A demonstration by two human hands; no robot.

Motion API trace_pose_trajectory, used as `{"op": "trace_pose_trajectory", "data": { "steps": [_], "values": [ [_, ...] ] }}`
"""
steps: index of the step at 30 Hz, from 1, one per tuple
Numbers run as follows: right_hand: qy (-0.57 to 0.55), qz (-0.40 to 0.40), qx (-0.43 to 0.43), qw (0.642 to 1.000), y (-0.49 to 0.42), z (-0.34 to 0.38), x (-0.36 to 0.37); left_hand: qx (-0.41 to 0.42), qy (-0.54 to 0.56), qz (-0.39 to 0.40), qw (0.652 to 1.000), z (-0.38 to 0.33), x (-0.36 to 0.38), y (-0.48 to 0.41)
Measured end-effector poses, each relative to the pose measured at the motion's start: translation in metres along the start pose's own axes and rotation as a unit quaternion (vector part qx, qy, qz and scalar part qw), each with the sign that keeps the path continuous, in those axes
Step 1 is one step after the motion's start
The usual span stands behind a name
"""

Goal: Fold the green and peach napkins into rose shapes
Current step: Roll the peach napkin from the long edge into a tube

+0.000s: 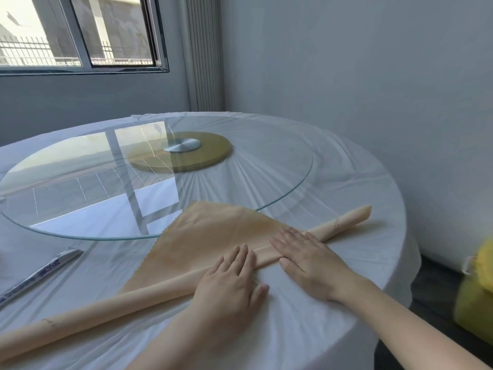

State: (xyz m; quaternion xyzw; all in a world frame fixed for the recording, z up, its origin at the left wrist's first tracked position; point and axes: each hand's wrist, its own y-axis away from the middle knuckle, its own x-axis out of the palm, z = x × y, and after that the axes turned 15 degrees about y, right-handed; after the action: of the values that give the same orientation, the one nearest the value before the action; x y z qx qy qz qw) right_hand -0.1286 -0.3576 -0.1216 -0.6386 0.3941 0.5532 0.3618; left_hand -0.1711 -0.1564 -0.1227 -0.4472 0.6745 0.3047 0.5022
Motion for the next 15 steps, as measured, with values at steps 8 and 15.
{"op": "trace_pose_trajectory", "data": {
  "steps": [8,15],
  "values": [
    [0.005,0.041,0.04,0.998,0.003,-0.024,-0.002,0.004,-0.006,0.018,1.0,0.0,-0.001,0.001],
    [0.005,0.066,0.081,0.995,0.003,-0.057,0.004,0.009,0.012,-0.011,1.0,-0.005,-0.004,0.004]
  ]
}}
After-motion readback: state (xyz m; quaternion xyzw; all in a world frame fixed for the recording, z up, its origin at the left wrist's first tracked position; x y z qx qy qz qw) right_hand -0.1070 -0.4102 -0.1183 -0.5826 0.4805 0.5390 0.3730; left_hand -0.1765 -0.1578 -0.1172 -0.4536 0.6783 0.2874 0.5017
